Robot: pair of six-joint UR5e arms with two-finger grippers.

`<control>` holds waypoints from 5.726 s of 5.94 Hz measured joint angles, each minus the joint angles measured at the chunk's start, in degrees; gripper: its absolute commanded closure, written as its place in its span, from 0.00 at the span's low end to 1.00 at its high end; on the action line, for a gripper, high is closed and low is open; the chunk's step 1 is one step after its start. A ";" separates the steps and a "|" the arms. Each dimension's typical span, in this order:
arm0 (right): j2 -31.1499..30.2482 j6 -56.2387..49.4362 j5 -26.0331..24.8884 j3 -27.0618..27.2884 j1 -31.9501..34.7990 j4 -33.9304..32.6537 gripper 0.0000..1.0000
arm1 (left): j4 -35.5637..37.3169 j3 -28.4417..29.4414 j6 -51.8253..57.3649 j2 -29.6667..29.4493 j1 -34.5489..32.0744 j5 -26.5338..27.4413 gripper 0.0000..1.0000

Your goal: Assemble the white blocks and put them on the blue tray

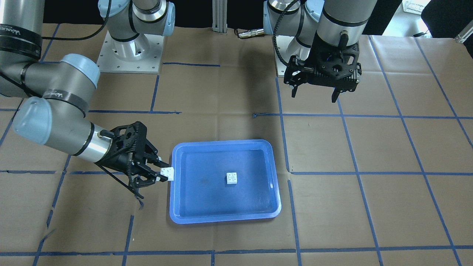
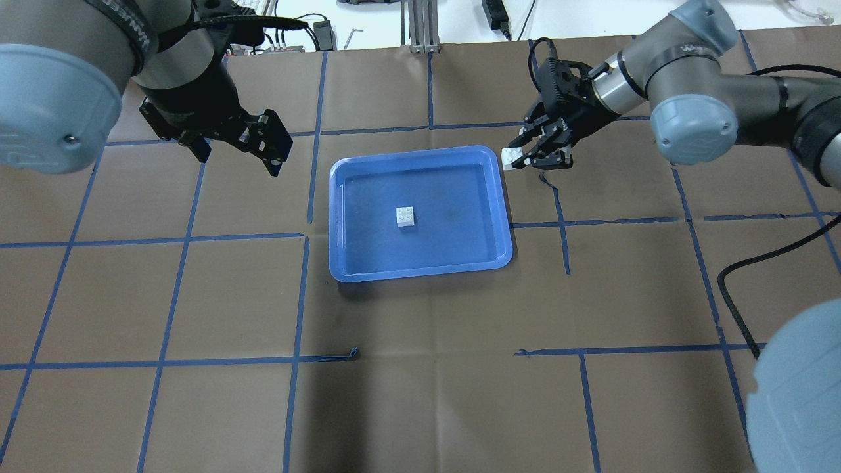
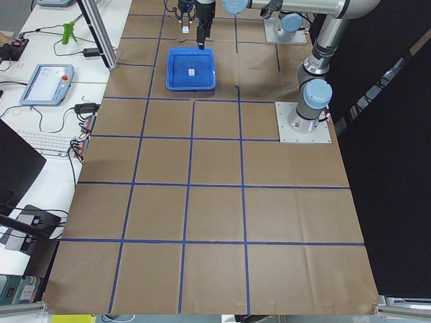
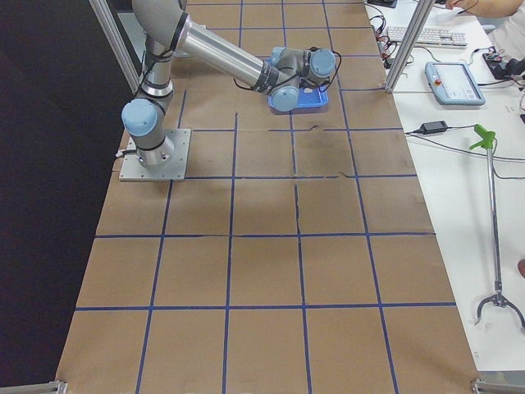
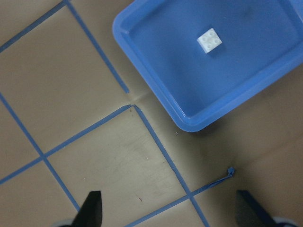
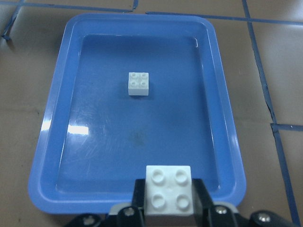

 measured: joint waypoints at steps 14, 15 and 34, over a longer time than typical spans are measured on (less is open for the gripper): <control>11.63 21.19 0.08 6.47 12.56 -28.28 0.65 | -0.08 -0.29 -8.87 0.72 2.26 -0.23 0.00; 11.68 21.23 0.11 6.51 12.59 -28.29 0.65 | -0.08 -0.32 -8.89 0.73 2.24 -0.23 0.00; 12.72 23.13 0.96 6.88 12.63 -29.93 0.41 | 0.80 -1.18 -8.89 0.86 2.05 -0.14 0.00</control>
